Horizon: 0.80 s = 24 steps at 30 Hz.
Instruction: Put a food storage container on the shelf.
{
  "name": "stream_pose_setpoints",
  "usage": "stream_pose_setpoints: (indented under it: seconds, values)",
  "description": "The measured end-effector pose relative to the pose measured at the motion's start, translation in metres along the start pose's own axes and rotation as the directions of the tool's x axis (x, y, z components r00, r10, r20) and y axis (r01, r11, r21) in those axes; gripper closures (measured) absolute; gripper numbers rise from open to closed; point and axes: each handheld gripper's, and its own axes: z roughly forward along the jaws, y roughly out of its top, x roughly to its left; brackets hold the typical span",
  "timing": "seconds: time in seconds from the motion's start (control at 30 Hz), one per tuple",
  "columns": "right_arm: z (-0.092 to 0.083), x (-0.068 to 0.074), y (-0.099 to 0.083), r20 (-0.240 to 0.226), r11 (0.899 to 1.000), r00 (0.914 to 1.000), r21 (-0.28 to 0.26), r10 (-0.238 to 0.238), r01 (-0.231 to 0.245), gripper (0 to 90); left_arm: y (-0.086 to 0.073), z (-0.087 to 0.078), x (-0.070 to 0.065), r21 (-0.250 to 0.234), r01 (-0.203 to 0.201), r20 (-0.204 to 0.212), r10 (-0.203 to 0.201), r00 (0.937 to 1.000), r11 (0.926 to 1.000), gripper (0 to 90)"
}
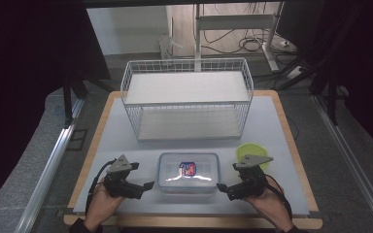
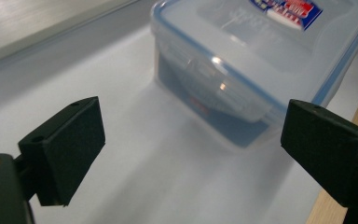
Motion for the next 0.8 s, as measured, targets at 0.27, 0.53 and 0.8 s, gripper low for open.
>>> stream_pose_setpoints:
  seconds: [0.27,0.53,0.8]
  values:
    - [0.014,0.001,0.012,-0.064,0.996,0.9952,0.06,0.073,-0.07,7.4,0.018,0.02,0.002,0.024,0.055,0.111,-0.057,0.9922,0.9982,1.9]
    - [0.032,-0.011,0.016,-0.129,0.977,0.9712,0.103,0.2,-0.187,7.3,0.027,0.048,0.009,0.082,0.108,0.218,-0.124,0.9681,0.9907,0.0]
    - [0.045,-0.012,0.022,-0.167,0.962,0.9514,0.134,0.259,-0.238,7.1,0.025,0.055,0.009,0.119,0.145,0.284,-0.174,0.9429,0.9822,0.1]
